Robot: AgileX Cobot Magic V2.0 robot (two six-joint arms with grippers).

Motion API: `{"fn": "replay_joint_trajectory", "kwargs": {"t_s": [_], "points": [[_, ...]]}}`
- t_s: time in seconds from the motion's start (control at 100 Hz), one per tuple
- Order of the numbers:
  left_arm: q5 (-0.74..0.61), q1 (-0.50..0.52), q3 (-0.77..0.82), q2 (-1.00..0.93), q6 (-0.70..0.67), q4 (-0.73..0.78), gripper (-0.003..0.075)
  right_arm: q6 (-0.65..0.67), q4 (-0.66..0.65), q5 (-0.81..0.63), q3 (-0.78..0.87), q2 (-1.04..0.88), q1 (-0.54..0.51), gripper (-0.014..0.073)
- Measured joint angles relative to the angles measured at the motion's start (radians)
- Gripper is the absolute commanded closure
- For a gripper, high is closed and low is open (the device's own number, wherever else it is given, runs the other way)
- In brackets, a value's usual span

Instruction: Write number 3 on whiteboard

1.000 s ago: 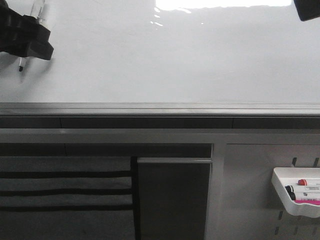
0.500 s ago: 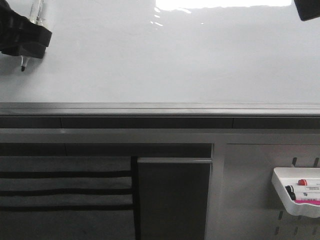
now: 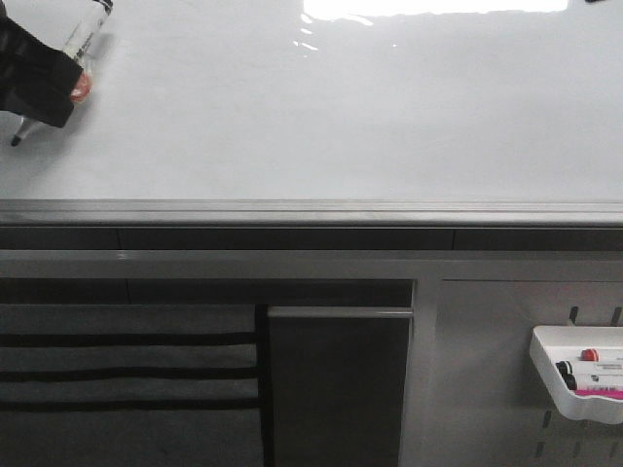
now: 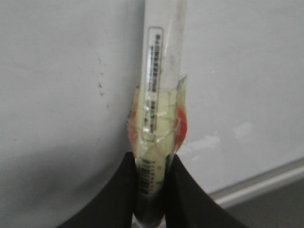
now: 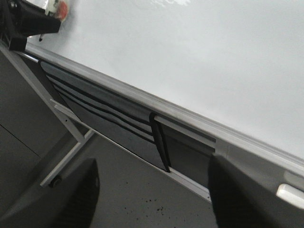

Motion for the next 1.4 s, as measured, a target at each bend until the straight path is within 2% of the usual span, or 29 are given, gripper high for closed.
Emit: {"fn": "replay_joint_trajectory", "kwargs": {"t_s": [0.15,0.26,0.43,0.59,0.82,1.06,1.4], "points": [[0.294,-0.088,-0.089,-0.063,0.155,-0.002,0.0741,0.004,0.000,0.078,-0.089,0.068,0.000,0.0155],[0.465,-0.183,-0.130,-0.089,0.321,-0.046,0.0741,-0.009,0.000,0.202,-0.169,0.161,0.000,0.0155],[0.616,-0.320,-0.160,-0.095,0.512,-0.180,0.0741,-0.160,-0.002,0.425,-0.289,0.301,0.018,0.0155],[0.635,-0.429,-0.165,-0.095,0.628,-0.280,0.0741,-0.358,-0.004,0.512,-0.358,0.386,0.106,0.0155],[0.621,-0.505,-0.165,-0.095,0.655,-0.299,0.0741,-0.508,-0.002,0.452,-0.378,0.407,0.270,0.0155],[0.579,-0.507,-0.165,-0.095,0.672,-0.321,0.0741,-0.535,0.000,0.377,-0.378,0.408,0.317,0.0155],[0.552,-0.509,-0.165,-0.100,0.831,-0.424,0.0741,-0.536,0.004,0.365,-0.378,0.408,0.317,0.0155]]}}
